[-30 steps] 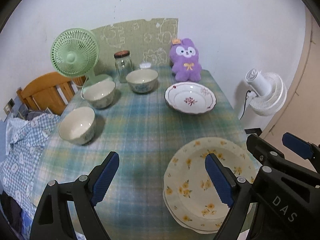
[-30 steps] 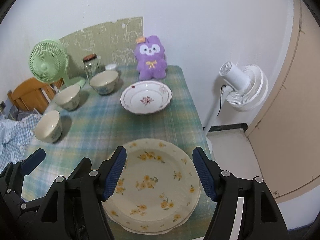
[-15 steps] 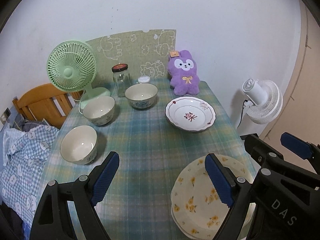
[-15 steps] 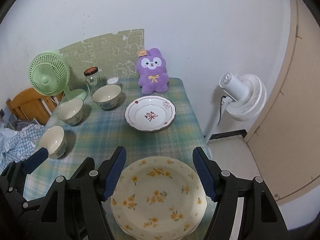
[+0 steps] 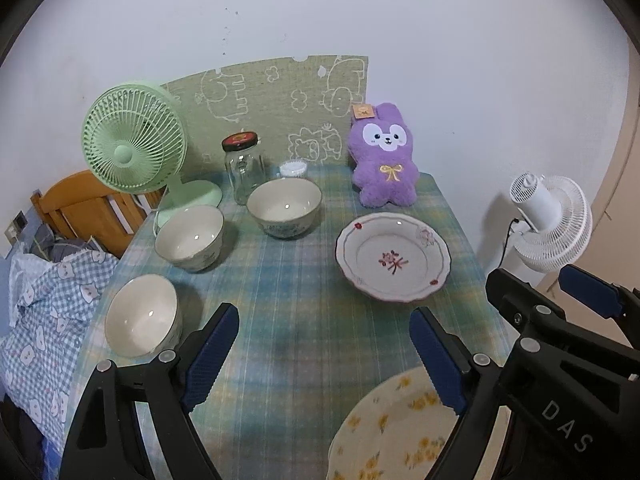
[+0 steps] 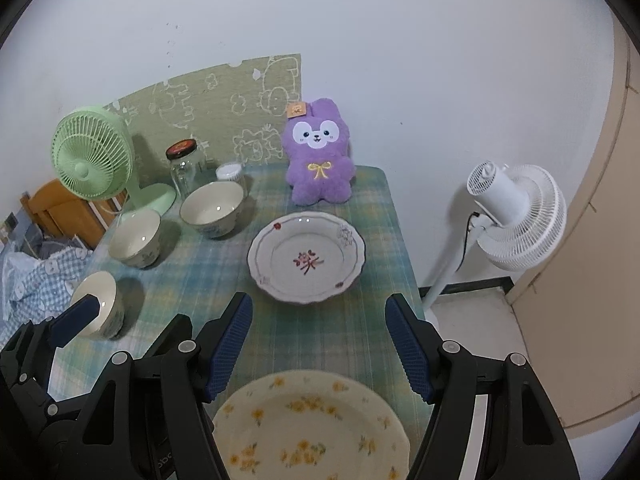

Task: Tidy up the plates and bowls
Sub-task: 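Move both grippers back from the stack toward the white red-rimmed plate, then close both grippers on the rim of the white red-character plate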

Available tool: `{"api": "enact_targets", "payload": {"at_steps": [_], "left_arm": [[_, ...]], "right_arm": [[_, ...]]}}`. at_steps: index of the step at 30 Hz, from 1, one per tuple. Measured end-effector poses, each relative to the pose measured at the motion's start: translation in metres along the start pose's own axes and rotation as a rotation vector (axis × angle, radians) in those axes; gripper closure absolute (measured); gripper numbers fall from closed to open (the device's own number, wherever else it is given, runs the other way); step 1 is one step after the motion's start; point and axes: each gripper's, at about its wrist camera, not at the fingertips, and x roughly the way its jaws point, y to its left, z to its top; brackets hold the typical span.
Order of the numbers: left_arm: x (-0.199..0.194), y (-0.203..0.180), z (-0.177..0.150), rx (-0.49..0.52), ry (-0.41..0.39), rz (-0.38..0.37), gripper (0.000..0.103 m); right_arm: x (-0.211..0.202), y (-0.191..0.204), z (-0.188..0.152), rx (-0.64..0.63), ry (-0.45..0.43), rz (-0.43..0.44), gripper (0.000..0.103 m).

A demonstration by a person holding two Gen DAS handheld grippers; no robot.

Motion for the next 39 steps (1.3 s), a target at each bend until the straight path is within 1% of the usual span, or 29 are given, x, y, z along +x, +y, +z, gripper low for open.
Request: {"api": "enact_targets", "payload": {"at_steps": [2, 6, 13, 16, 22, 30, 32, 35, 39], "left_arm": [[0.008, -0.004, 0.007, 0.008, 0.003, 0.012, 0.015], [0.023, -0.01, 0.018, 0.008, 0.003, 0.02, 0.015], [0.051, -0.019, 0.037, -0.008, 0.012, 0.029, 0.016], [0.063, -0.023, 0.042, -0.006, 0.018, 0.031, 0.02], [0.086, -0.028, 0.05, -0.019, 0.021, 0.037, 0.02], [0.115, -0.031, 0.058, -0.041, 0.047, 0.043, 0.027], [0.124, -0.031, 0.059, -0.043, 0.055, 0.039, 0.033], [0.136, -0.033, 0.061, -0.048, 0.054, 0.048, 0.034], [0.153, -0.035, 0.064, -0.055, 0.046, 0.032, 0.034]], "right_arm": [[0.007, -0.003, 0.006, -0.017, -0.001, 0.026, 0.031], [0.023, -0.008, 0.02, -0.042, -0.007, 0.033, 0.031], [0.053, -0.02, 0.038, -0.018, 0.011, 0.047, 0.031], [0.065, -0.023, 0.043, -0.018, 0.019, 0.038, 0.031], [0.089, -0.027, 0.053, -0.026, 0.022, 0.029, 0.031], [0.121, -0.032, 0.062, -0.001, 0.026, 0.04, 0.031], [0.13, -0.032, 0.064, -0.004, 0.026, 0.04, 0.031], [0.142, -0.032, 0.067, -0.009, 0.022, 0.034, 0.031], [0.158, -0.034, 0.07, -0.013, 0.02, 0.019, 0.031]]}}
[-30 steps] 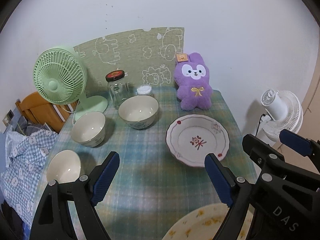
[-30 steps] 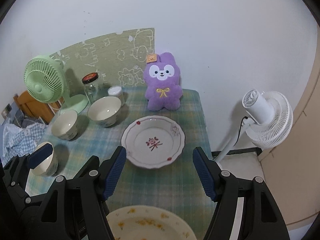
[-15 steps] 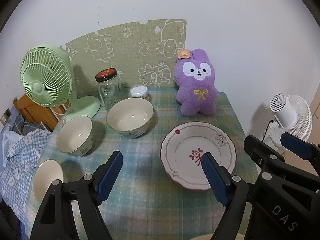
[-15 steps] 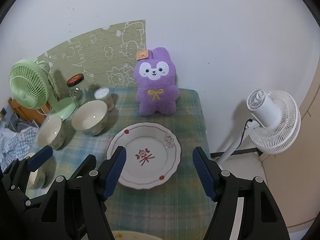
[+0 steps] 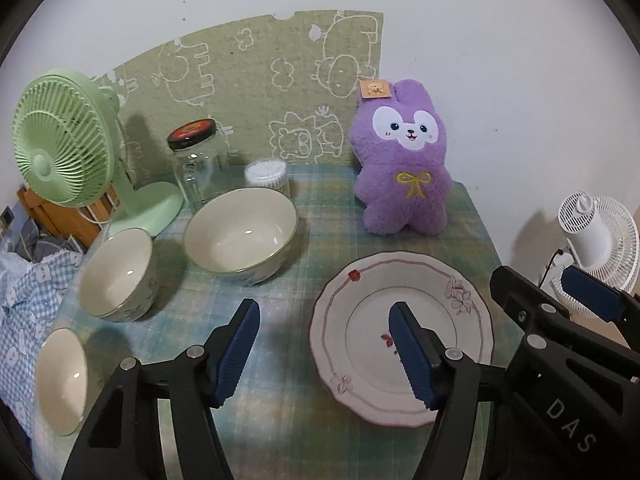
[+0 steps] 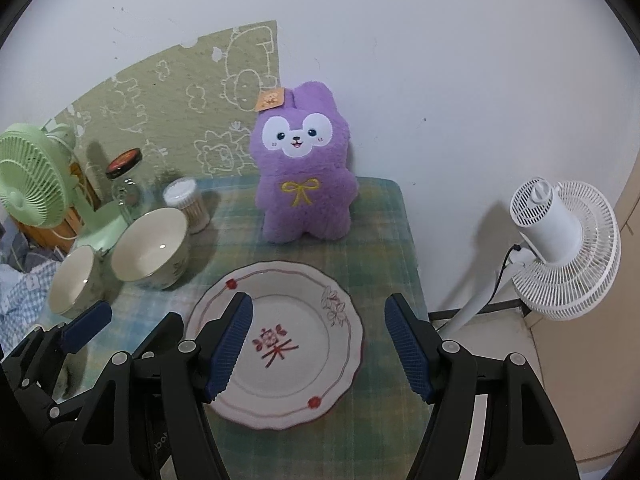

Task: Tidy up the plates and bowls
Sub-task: 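Close both grippers on the rim of the white red-character plate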

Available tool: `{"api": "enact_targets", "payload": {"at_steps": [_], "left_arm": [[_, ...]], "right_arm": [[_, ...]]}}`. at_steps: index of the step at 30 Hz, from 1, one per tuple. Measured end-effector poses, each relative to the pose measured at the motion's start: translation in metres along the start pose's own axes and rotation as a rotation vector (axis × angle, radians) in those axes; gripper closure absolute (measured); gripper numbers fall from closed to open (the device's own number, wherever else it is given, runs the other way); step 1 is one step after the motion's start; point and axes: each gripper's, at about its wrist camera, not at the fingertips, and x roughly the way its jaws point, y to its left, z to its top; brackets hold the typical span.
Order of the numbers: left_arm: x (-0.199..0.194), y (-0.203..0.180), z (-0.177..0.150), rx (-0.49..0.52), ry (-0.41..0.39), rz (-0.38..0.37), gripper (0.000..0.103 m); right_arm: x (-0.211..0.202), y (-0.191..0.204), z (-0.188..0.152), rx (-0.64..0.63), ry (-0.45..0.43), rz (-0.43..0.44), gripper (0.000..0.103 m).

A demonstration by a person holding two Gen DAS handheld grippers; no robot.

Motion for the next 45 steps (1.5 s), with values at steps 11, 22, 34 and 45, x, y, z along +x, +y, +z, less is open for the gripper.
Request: {"api": "enact_targets", "payload": {"at_steps": [11, 22, 34, 45], "left_arm": [[0.045, -0.008, -0.006, 0.021, 0.048, -0.004, 0.04], [0.082, -0.014, -0.018, 0.043, 0.133, -0.002, 0.047], [0.098, -0.013, -0.014, 0.068, 0.165, 0.022, 0.056], [0.107, -0.015, -0.015, 0.085, 0.176, 0.027, 0.057]], "right_arm": [[0.051, -0.01, -0.009, 0.02, 0.064, -0.007, 0.036], [0.09, -0.015, -0.023, 0.029, 0.132, -0.019, 0.039], [0.111, -0.022, -0.03, 0.033, 0.18, -0.037, 0.047], [0.126, -0.019, -0.032, 0.023, 0.209, -0.034, 0.057]]}}
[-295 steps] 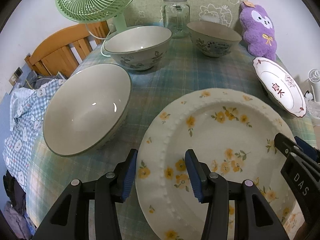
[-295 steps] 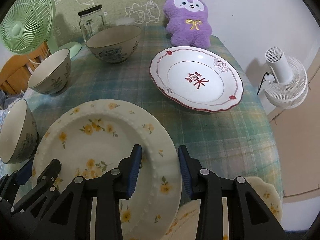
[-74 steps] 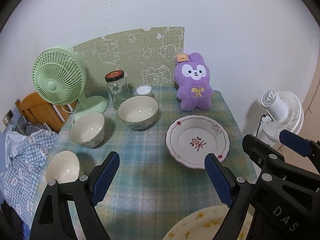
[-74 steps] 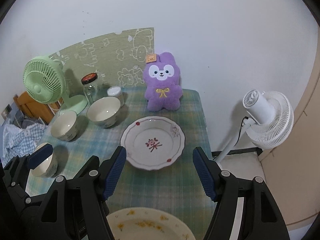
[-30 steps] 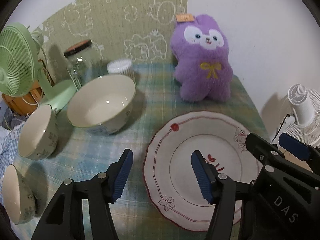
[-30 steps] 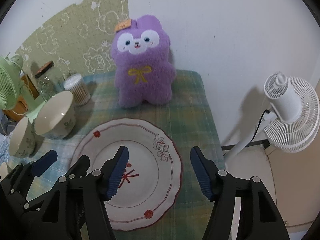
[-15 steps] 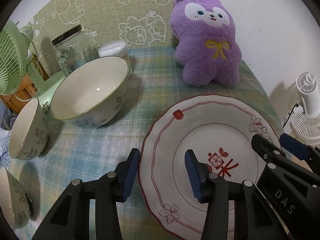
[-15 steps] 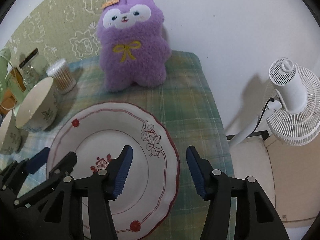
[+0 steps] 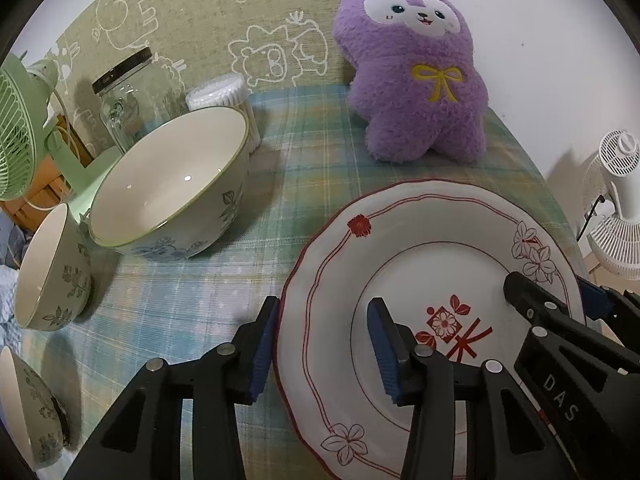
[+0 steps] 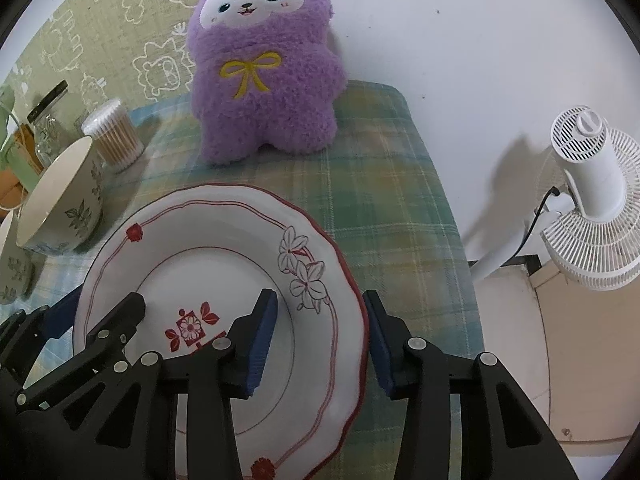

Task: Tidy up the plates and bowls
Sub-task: 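Close both grippers on the rim of the white red-character plate, then lift the white plate with both grippers and carry it toward the flowered stack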

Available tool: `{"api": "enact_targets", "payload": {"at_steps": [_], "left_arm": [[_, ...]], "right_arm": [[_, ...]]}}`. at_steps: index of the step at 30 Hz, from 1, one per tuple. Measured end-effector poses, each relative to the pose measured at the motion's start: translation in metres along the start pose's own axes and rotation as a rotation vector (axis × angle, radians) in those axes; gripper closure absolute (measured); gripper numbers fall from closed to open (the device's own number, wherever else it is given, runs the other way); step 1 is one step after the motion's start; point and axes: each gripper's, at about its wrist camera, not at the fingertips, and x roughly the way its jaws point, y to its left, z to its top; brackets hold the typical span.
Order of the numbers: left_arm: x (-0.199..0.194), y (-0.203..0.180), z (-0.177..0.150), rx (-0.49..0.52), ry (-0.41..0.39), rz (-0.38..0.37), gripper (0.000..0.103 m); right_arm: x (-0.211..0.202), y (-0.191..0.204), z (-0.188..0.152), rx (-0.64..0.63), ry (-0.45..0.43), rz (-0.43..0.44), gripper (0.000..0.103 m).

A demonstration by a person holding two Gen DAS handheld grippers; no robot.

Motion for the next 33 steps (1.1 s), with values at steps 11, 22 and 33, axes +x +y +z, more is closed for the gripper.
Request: {"api": "enact_targets", "payload": {"at_steps": [11, 22, 33], "left_arm": [[0.003, 0.003, 0.002, -0.015, 0.025, -0.03, 0.058], [-0.004, 0.003, -0.005, -0.028, 0.041, -0.036, 0.058], [-0.021, 0.011, -0.013, -0.028, 0.031, -0.037, 0.058]], "right_arm": [[-0.001, 0.002, 0.002, 0.018, 0.027, -0.01, 0.057], [-0.01, 0.003, -0.006, 0.027, 0.056, -0.023, 0.057], [-0.033, 0.012, -0.013, 0.024, 0.041, -0.033, 0.057]]}}
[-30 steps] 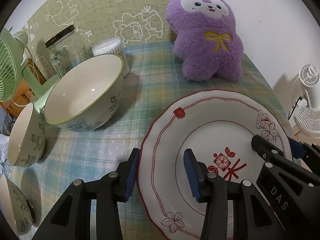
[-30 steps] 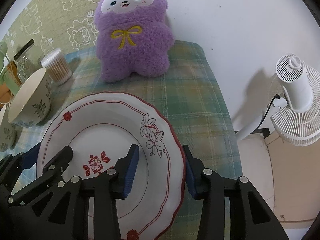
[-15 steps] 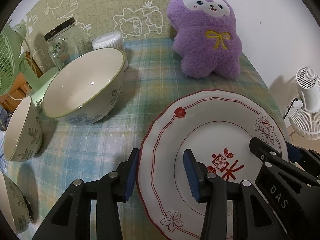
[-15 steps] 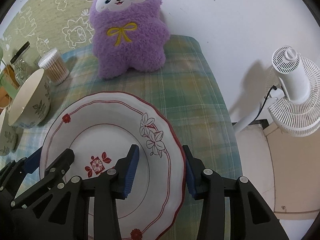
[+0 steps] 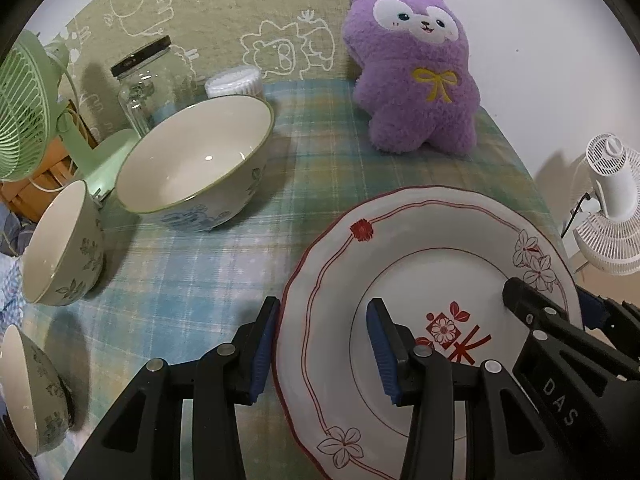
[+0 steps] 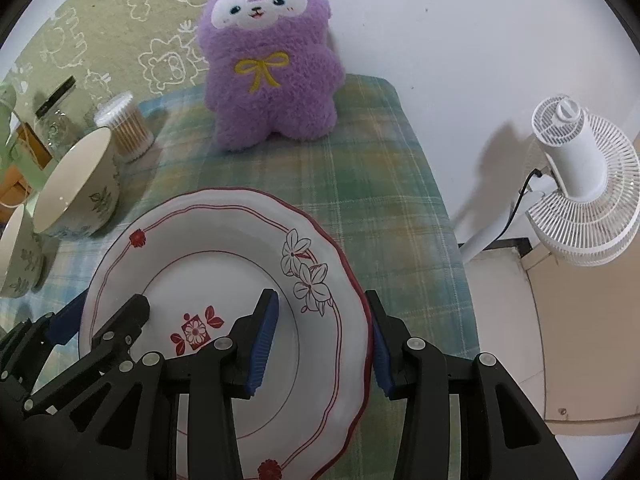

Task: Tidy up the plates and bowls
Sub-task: 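Lift the white plate with both grippers and carry it toward the flowered stack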

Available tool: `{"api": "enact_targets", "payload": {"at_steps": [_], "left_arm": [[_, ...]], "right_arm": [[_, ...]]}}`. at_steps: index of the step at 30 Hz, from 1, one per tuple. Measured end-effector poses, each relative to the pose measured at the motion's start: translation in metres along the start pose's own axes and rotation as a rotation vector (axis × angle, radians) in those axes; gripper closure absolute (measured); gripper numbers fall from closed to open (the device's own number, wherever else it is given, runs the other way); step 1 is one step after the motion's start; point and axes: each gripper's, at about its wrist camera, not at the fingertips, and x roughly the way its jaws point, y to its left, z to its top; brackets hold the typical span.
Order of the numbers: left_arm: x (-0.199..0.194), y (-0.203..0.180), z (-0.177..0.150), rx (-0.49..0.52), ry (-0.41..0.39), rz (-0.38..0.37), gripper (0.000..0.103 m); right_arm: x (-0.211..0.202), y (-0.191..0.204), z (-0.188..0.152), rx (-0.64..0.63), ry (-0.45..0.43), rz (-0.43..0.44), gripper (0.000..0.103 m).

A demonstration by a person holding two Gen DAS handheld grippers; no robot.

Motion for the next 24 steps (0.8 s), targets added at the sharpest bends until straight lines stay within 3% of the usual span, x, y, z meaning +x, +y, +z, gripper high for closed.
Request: {"api": "enact_targets", "payload": {"at_steps": [24], "left_arm": [[-0.081, 0.019, -0.01, 0.023, -0.088, -0.021, 0.058]], "right_arm": [[-0.084, 0.016, -0.017, 0.037, -0.074, -0.04, 0.057]]}}
